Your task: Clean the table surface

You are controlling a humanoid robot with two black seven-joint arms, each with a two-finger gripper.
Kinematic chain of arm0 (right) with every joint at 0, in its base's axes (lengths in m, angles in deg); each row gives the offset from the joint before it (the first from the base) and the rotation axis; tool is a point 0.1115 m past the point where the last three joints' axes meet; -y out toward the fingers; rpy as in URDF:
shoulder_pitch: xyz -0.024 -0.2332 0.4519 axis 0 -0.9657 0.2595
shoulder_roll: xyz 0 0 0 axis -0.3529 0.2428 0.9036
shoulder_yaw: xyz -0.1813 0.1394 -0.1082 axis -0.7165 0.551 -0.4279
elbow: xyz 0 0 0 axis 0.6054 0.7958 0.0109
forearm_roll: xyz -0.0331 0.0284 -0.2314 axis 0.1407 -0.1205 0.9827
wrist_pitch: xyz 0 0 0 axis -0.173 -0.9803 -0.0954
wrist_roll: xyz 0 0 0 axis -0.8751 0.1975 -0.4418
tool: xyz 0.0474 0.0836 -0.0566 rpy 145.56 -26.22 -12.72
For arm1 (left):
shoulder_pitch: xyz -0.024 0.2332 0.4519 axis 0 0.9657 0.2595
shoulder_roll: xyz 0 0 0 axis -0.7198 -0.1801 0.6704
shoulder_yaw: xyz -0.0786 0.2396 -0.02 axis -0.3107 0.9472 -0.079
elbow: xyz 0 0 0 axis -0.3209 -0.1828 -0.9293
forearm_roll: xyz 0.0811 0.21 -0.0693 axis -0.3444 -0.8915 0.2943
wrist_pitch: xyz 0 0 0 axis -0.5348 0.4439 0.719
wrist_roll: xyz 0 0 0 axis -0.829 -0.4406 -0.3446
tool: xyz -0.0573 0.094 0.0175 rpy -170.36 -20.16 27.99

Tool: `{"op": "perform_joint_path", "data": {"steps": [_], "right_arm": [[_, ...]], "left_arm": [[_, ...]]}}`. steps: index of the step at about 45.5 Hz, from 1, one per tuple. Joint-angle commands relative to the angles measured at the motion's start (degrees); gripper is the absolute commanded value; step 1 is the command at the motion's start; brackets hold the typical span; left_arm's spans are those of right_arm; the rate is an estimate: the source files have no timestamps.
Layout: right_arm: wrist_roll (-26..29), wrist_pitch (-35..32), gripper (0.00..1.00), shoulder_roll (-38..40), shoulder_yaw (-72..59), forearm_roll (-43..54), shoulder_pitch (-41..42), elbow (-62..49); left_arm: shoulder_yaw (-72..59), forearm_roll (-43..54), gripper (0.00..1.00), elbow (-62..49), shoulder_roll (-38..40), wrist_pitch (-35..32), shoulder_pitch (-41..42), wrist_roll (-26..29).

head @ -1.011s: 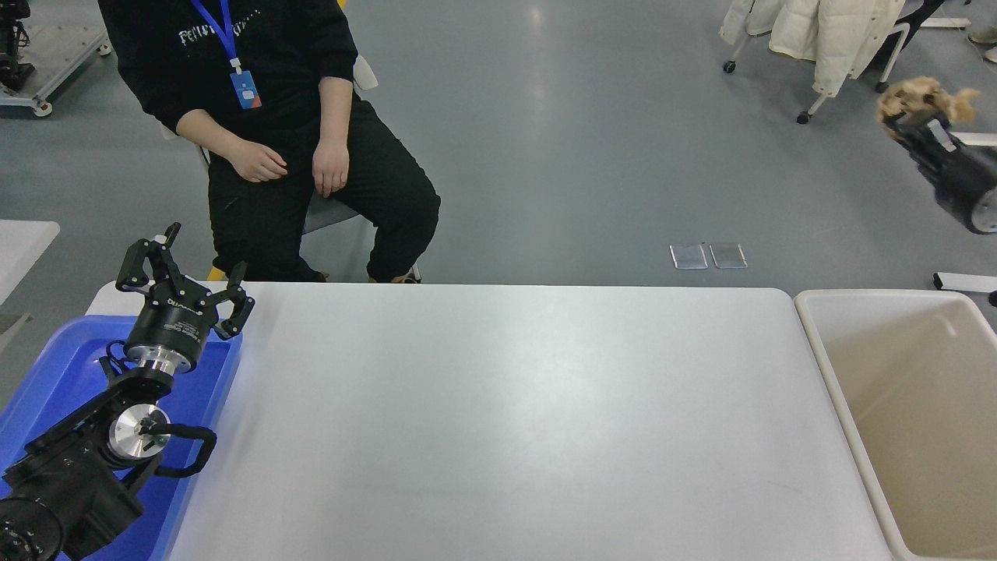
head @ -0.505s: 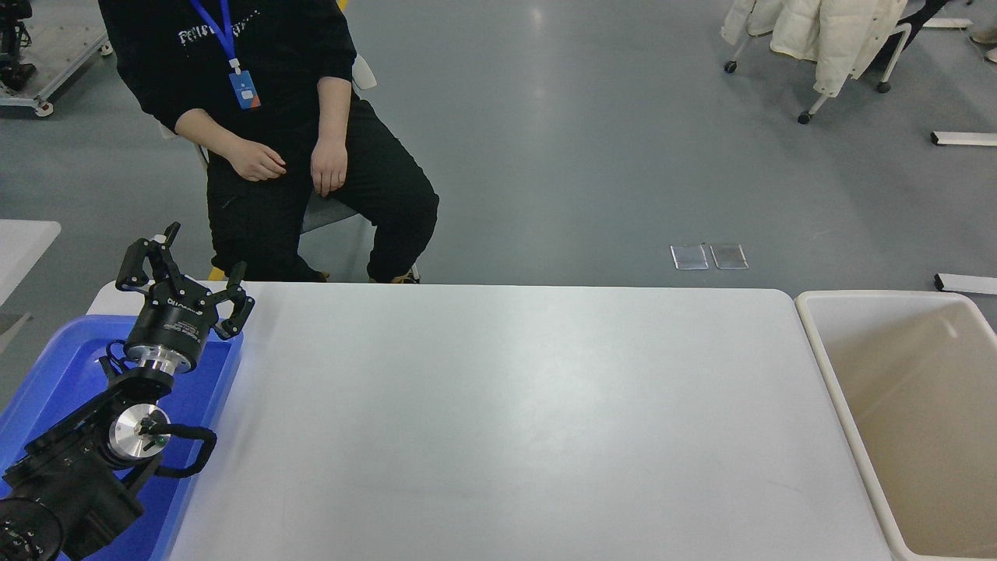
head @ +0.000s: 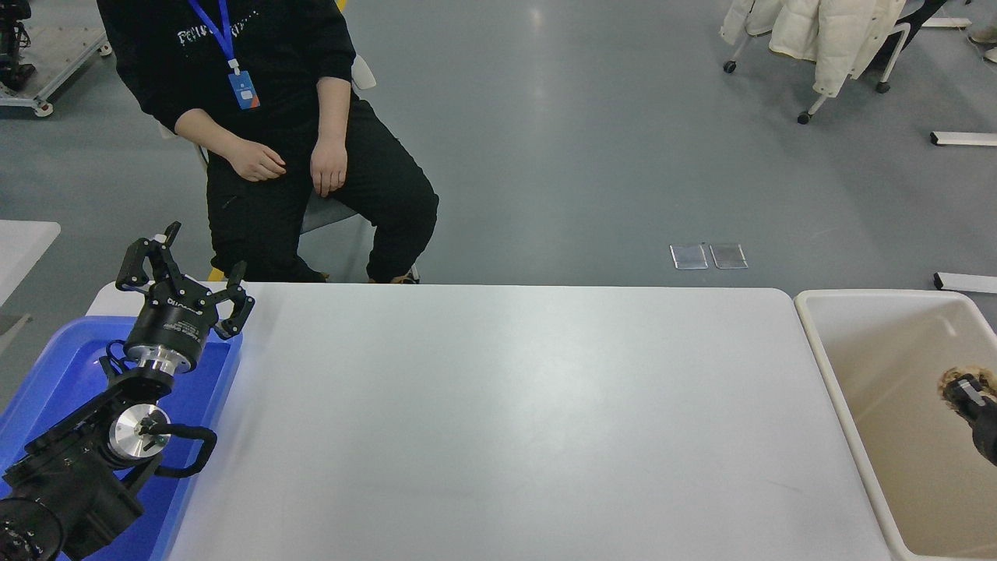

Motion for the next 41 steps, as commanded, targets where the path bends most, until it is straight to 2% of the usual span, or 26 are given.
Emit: {"op": "perform_joint_path", "data": {"steps": [1,5,17,23,31,34,36,41], "right_arm": [[0.1,0.2,0.0,-1.3,-0.1,0.0,-1.5,-0.1],[0.1,1.0,0.02,-1.3,0.1,0.0,-1.5,-0.2],[0.1,7.3,0.59,-3.6,0.8,-0.2,-2.9,0.0],[0.1,13.2,0.82,-4.2,0.9,-0.2,-2.9,0.0],[-0.2,20.7,0.93,-5.2,0.7,-0.2,-2.8,0.0],[-0.2,20.8,0.94,-5.2,0.7,-0.2,-2.2,0.1],[-0.1,20.8,0.97,-5.2,0.8,-0.2,-1.6,0.1],[0.2,20.2,0.98,-4.8,1.2,-1.0,3.2,0.0]], "left_arm": [[0.0,0.0,1.0,0.0,0.0,0.0,0.0,0.0],[0.0,0.0,1.0,0.0,0.0,0.0,0.0,0.0],[0.0,0.0,1.0,0.0,0.0,0.0,0.0,0.0],[0.0,0.0,1.0,0.0,0.0,0.0,0.0,0.0],[0.0,0.0,1.0,0.0,0.0,0.0,0.0,0.0],[0.0,0.0,1.0,0.0,0.0,0.0,0.0,0.0],[0.0,0.0,1.0,0.0,0.0,0.0,0.0,0.0],[0.0,0.0,1.0,0.0,0.0,0.0,0.0,0.0]]}}
